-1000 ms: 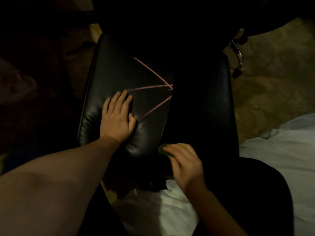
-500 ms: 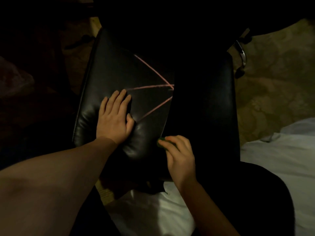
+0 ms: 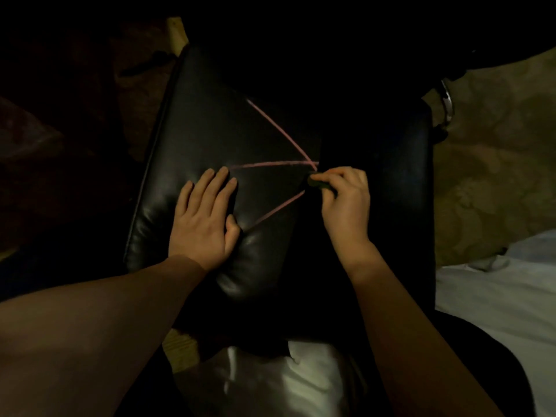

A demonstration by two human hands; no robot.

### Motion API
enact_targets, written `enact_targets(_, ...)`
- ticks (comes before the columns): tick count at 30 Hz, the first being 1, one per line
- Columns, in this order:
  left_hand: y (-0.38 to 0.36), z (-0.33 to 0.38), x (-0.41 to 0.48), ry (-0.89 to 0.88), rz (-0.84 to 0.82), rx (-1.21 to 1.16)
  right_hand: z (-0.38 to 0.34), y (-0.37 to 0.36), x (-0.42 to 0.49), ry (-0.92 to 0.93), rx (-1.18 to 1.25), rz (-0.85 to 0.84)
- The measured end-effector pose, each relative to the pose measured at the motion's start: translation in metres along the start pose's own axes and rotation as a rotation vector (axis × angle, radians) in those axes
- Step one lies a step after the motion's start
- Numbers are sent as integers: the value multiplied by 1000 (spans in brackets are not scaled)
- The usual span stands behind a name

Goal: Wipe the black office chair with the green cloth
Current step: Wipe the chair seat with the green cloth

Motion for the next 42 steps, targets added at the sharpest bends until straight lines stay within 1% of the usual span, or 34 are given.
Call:
enact_targets(5, 1, 0, 0, 4, -16, 4, 5, -6, 38, -10, -56, -15)
enact_targets(16, -2, -2, 1, -2, -19, 14, 22, -23, 137, -54, -74, 43)
enact_targets(21, -3, -2, 2, -3, -14, 4, 23, -22, 162, -10, -94, 28)
enact_targets(24, -3, -3, 1, -3, -14, 4, 17, -12, 172, 43, -34, 63)
enact_targets(26, -4, -2, 2, -2, -14, 6, 12, -7, 174, 82, 2, 101)
enact_targets(27, -4, -2, 2, -1, -16, 4, 11, -8, 174, 94, -5, 86)
enact_targets(30, -3, -2, 2, -2, -16, 1, 12, -24, 163, 101, -84, -62)
enact_targets(31, -3, -2, 2, -4, -16, 1, 13, -27, 159, 91, -97, -78)
enact_targets(35, -3, -2, 2, -7, -10, 6, 10, -28, 160, 60, -126, -56)
enact_targets(42, -2, -1, 2, -6, 6, 8, 10, -24, 135, 56, -140, -81)
Point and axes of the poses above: each hand's wrist, its own x-axis towards the middle knuckle, its own y-axis out of the back of the hand, z = x × y, the point moved 5 cm from there along x, towards the middle knuckle, and after that the axes turned 4 degrees about x, right-handed, at the moved point
